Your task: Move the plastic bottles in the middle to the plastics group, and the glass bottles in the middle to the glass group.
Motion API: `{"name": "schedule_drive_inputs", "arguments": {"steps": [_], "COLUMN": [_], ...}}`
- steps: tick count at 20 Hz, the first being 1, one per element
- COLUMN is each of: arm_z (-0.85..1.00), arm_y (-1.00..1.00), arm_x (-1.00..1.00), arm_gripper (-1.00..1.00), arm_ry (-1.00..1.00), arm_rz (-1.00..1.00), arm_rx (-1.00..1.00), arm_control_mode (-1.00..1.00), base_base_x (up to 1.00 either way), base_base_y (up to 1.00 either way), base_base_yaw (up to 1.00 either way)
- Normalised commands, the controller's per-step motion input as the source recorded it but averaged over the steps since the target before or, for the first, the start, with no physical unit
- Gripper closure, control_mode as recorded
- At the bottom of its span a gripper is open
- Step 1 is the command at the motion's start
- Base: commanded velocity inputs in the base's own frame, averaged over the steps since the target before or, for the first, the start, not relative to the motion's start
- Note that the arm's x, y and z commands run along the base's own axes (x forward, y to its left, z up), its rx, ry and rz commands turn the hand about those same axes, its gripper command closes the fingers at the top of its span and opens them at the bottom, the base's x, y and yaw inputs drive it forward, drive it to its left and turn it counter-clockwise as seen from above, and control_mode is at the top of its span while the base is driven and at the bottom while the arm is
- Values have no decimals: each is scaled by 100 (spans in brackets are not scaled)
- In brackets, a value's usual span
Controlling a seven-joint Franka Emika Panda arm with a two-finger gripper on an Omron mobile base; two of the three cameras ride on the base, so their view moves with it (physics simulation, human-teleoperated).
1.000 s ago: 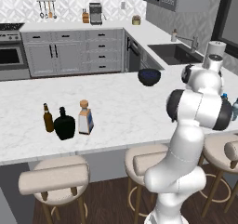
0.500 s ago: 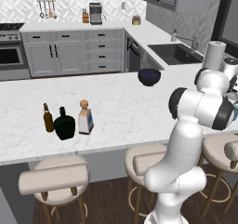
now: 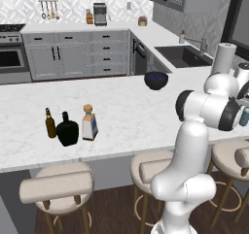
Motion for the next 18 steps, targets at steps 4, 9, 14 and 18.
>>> {"name": "schedule_drive_inputs", "arguments": {"steps": [4, 9, 14, 18], "arm_z": [-14, -7, -1, -6], "arm_y": [-6, -22, -26, -5], "arm_x": [4, 12, 9, 1], "arm_gripper": [100, 100, 100, -100], "arm_ry": [0, 0, 0, 0], "arm_rz": [-3, 0, 0, 0], "arm_rx": [2, 3, 2, 0], "arm_control_mode": [-100, -100, -100, -100], "base_base_x": [0, 0, 0, 0], "base_base_y": [0, 0, 0, 0], "base_base_yaw": [0, 0, 0, 0]}}
